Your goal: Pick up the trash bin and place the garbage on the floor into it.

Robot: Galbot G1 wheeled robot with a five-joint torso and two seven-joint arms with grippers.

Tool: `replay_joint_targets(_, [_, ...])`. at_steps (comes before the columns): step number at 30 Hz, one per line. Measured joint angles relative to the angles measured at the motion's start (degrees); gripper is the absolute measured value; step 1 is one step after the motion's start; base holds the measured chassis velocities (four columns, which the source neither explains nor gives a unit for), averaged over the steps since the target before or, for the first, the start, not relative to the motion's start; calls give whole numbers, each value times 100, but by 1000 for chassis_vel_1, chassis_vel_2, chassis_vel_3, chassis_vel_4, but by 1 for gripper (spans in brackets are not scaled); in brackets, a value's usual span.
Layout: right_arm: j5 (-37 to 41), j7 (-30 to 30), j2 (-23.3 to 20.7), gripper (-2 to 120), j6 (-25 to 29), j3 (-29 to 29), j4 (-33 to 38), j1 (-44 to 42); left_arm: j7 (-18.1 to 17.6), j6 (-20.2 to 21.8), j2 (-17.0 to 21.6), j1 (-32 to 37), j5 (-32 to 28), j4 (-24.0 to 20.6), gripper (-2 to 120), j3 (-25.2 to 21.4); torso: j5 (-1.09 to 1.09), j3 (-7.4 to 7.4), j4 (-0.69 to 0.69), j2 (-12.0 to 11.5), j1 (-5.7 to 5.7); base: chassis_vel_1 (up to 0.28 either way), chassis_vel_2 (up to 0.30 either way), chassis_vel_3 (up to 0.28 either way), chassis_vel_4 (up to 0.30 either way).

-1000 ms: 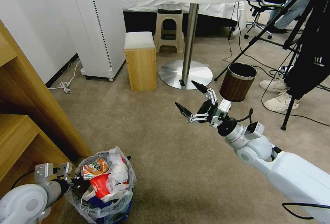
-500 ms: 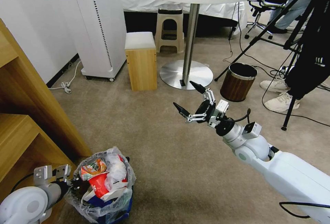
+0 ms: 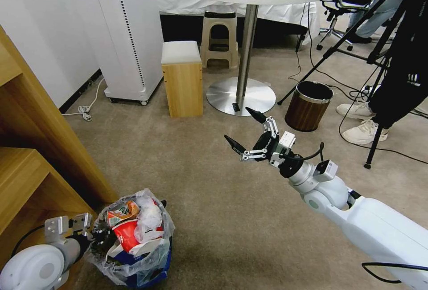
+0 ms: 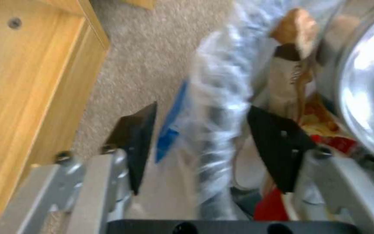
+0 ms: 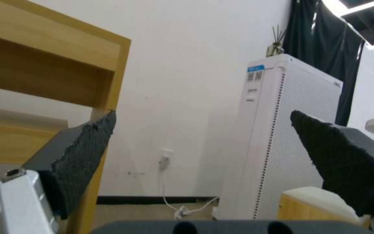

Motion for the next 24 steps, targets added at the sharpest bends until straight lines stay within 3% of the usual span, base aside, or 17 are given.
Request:
replay_joint_targets(9, [-72,3,66,100,2,-55,-25,3,187,-167,-160,98,498,-45,98,-139,3,0,0,0,0,0,0,0,0])
replay_joint_targets(24, [-147,50,201,100,1,-147,-38,95,227,-249,-49,303,733,-121,100,-316,4,-1,0,0,0,0,0,0,0])
